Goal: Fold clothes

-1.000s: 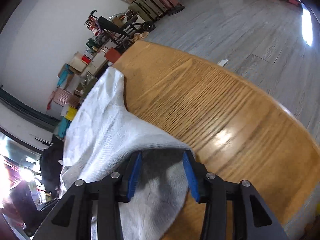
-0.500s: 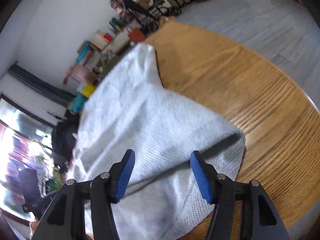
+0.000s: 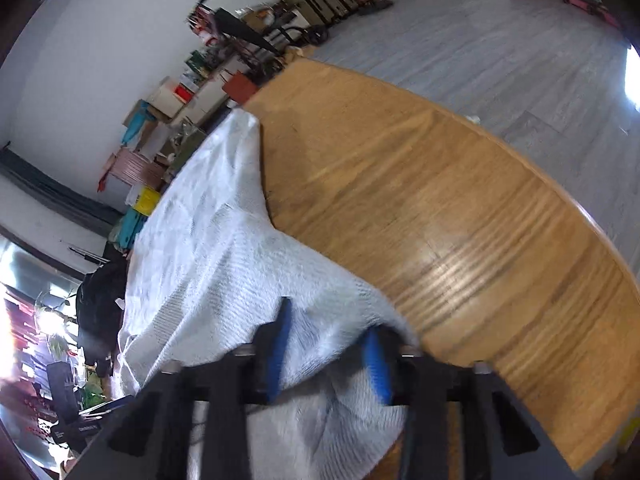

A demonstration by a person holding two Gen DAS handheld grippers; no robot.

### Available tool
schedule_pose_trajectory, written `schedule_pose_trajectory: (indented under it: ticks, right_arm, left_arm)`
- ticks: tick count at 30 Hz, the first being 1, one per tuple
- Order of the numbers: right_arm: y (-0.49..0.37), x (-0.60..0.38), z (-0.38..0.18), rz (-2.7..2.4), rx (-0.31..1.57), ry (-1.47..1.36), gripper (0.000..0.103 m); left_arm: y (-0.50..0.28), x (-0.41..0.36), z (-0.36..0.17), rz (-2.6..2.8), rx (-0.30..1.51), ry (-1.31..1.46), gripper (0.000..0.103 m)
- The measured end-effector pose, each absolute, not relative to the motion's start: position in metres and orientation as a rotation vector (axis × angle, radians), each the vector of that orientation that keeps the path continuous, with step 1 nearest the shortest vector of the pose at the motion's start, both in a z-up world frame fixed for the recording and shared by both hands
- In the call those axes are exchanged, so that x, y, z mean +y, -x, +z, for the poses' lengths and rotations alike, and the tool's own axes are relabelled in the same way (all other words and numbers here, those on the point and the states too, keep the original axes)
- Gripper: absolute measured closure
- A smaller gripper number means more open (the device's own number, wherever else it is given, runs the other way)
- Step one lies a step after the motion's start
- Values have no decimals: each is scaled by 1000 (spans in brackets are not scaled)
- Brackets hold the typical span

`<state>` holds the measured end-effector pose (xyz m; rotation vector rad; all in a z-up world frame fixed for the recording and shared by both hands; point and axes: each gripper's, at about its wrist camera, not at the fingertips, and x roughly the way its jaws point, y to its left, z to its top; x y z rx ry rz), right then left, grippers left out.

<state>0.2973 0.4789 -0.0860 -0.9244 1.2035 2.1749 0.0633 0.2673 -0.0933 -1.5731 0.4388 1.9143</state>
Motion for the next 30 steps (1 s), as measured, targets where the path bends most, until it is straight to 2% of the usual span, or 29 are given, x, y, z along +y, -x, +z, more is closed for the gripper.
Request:
schedule_pose_trajectory:
  ticks: [1,3,9,16,19,21,23,25,26,27,29,30]
  right_arm:
    - [-298,480,-86,2176,1207,909,84]
    - [-300,481,-87,2178,1214,879,93]
    - [-309,485,-87,2170,1242,811,96]
    - [-313,494,-87,2141,1249,736,98]
    - [-320,506,-96,2087,1347,673,98]
    - [-325,511,-105,2040,1437,643,97]
    - [-322,507,-108,2046,1449,699,86]
    - [-318,498,-102,2098,1389,768,60]
    - [-316,493,-97,2132,1357,790,53]
    - [-314,488,-92,2167,1324,811,49]
    - [-310,481,-82,2216,1289,826,49]
    - [-308,479,-79,2232,1274,834,49]
  left_arm:
    - [-64,269,-92,1919,459,1563,64]
    - [-60,267,-86,1887,401,1555,97]
    - [-66,270,-67,1918,460,1439,97]
    - [-49,243,-13,2071,385,1330,99]
    - [-47,227,-6,2107,399,1321,99]
    - [-54,224,-21,2042,387,1362,99]
    - [-62,232,-42,1934,390,1447,98]
    - [-68,242,-63,1846,439,1520,97]
    - [-73,249,-73,1840,499,1527,97]
    - [-76,252,-77,1836,523,1527,96]
    - [-80,258,-81,1803,507,1531,90]
    - [-81,262,-83,1784,490,1532,75]
